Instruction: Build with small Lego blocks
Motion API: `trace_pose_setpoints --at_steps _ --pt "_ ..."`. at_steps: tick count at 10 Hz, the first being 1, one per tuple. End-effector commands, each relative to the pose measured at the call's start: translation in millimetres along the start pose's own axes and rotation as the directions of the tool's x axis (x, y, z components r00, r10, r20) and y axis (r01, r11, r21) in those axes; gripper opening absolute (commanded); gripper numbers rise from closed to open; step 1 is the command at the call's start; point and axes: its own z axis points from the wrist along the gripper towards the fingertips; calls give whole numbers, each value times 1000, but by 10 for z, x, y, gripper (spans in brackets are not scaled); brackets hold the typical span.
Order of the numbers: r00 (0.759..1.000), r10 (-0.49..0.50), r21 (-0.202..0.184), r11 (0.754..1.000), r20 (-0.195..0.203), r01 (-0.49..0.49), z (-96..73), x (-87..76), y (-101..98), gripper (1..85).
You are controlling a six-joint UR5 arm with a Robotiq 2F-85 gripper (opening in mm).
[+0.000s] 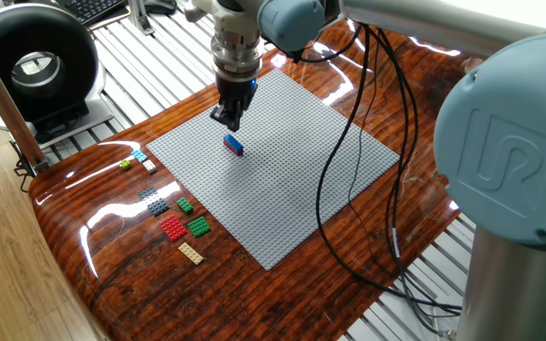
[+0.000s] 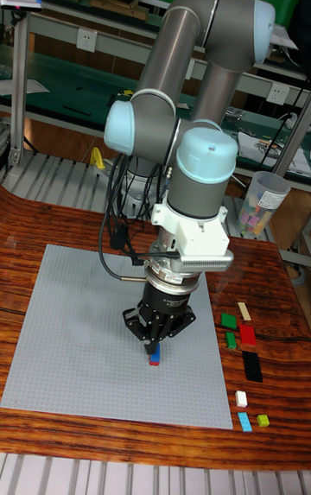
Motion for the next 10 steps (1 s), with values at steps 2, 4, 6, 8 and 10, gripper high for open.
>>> trace_pose_setpoints --at_steps 2,4,6,8,10 --pt "1000 18 -7 1000 17 -18 20 -36 -26 13" --pt "1000 12 -9 1000 21 -12 31 -50 -55 13" --pt "1000 9 -6 1000 20 -9 56 -38 -78 13" --pt "1000 4 -10 1000 11 -4 18 -1 -73 13" --pt "1000 17 -25 1000 -20 -17 -18 80 -32 13"
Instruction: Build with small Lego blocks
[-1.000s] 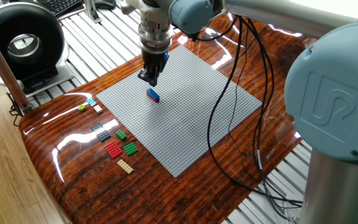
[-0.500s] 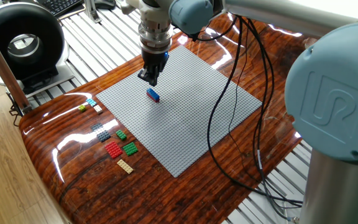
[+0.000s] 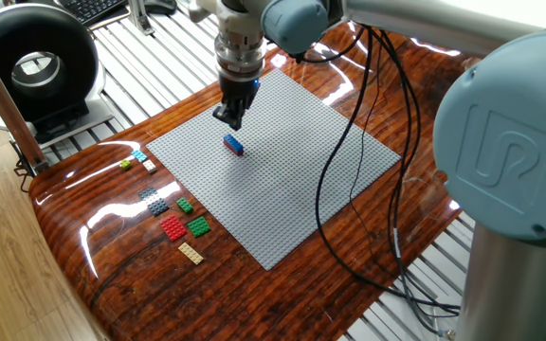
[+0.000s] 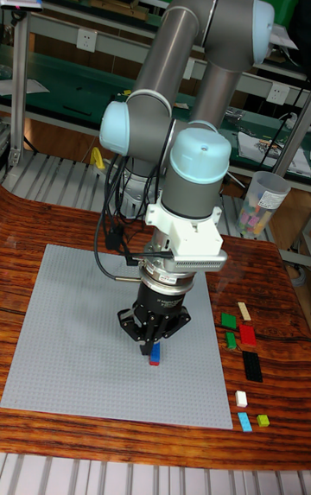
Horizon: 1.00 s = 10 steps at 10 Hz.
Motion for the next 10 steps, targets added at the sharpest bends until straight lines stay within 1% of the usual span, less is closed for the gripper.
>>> trace_pose_setpoints --at_steps 1,3,4,5,7,10 --pt "999 18 -23 1000 -28 -19 -44 79 40 13" --pt "999 13 -15 1000 -30 -14 -43 86 17 13" --pt "1000 7 -15 1000 -21 -8 -17 54 12 13" --pt "1000 6 -22 1000 -17 -7 47 28 19 13" --pt "1000 14 -20 1000 -8 -14 133 -30 25 13" --pt "1000 16 -20 1000 -7 -16 157 -16 26 13"
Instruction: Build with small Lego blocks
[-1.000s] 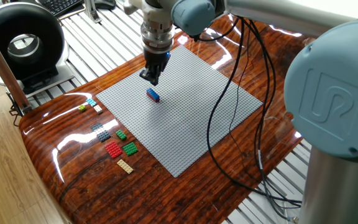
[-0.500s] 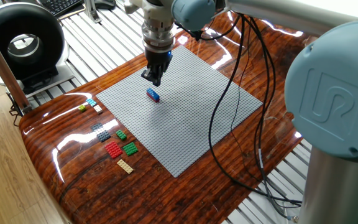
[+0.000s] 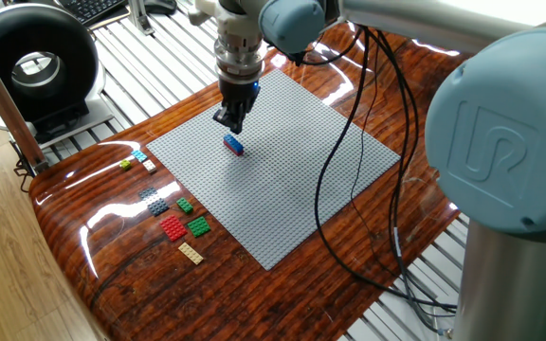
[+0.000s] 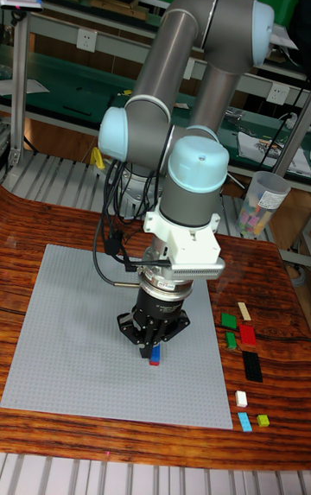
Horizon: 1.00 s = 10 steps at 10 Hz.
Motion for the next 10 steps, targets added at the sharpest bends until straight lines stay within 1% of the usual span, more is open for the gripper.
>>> trace_pose_setpoints --at_steps 1,10 --pt "1000 10 -10 1000 9 -10 37 -18 13 13" --pt "1000 8 -13 1000 11 -8 43 -20 25 13"
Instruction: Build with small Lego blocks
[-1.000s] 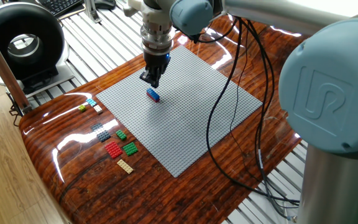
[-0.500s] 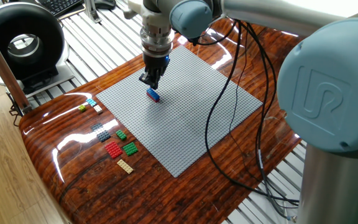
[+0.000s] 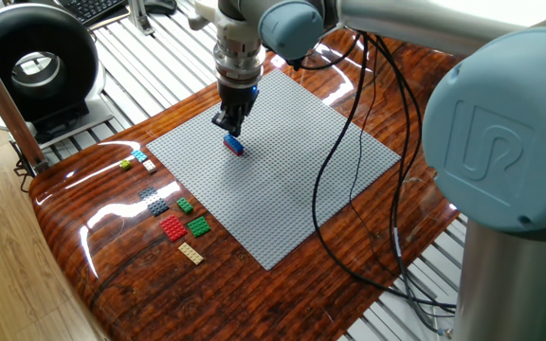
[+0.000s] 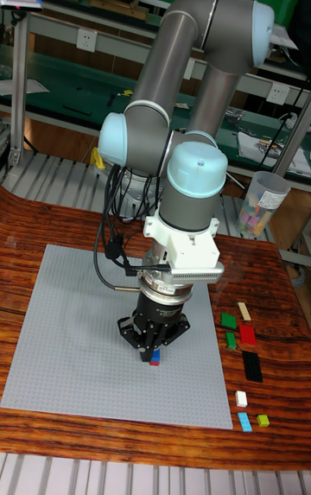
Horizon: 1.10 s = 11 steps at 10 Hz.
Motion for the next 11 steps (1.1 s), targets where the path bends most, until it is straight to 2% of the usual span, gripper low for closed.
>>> trace_pose_setpoints --at_steps 1,11 --pt "1000 8 -12 1000 5 -8 -16 -13 11 13" --pt "1000 10 -13 1000 1 -10 -33 -19 30 13"
